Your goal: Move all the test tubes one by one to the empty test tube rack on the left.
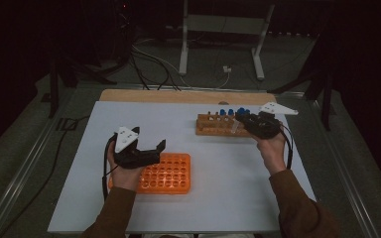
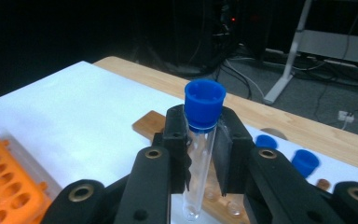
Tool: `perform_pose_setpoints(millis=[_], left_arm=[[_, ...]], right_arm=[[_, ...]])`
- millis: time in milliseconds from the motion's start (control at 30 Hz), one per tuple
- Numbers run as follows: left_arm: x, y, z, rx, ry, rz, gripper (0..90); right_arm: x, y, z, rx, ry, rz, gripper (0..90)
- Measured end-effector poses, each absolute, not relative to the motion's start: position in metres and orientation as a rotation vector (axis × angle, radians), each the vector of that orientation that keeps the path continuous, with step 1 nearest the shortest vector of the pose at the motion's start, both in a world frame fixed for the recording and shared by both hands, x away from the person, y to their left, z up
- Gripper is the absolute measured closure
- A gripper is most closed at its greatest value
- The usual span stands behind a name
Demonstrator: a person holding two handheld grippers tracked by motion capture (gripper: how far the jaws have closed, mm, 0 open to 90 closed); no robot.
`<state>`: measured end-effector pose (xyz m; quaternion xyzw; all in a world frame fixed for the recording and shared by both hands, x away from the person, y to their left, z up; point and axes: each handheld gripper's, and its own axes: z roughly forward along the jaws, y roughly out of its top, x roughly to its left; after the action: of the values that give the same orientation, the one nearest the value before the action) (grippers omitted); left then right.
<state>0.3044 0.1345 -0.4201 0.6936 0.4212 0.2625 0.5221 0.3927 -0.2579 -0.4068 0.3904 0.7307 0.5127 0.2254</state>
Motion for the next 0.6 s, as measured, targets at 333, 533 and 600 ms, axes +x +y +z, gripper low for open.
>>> perform_pose_setpoints(millis=[333,533,600], left_arm=[[0.319,0.101,-0.422,1.698,0.969,0.593,4.4],[0.324,0.085,-0.424,1.713,0.939,0.567,5.3],[0.326,0.081,-0.425,1.717,0.927,0.550,6.2]], right_arm=[[0.386,-0.238,-0.405,1.030,2.067,1.441,76.9],[0.382,-0.226,-0.404,0.995,2.098,1.466,77.0],[0.381,-0.222,-0.404,0.991,2.107,1.481,77.0]])
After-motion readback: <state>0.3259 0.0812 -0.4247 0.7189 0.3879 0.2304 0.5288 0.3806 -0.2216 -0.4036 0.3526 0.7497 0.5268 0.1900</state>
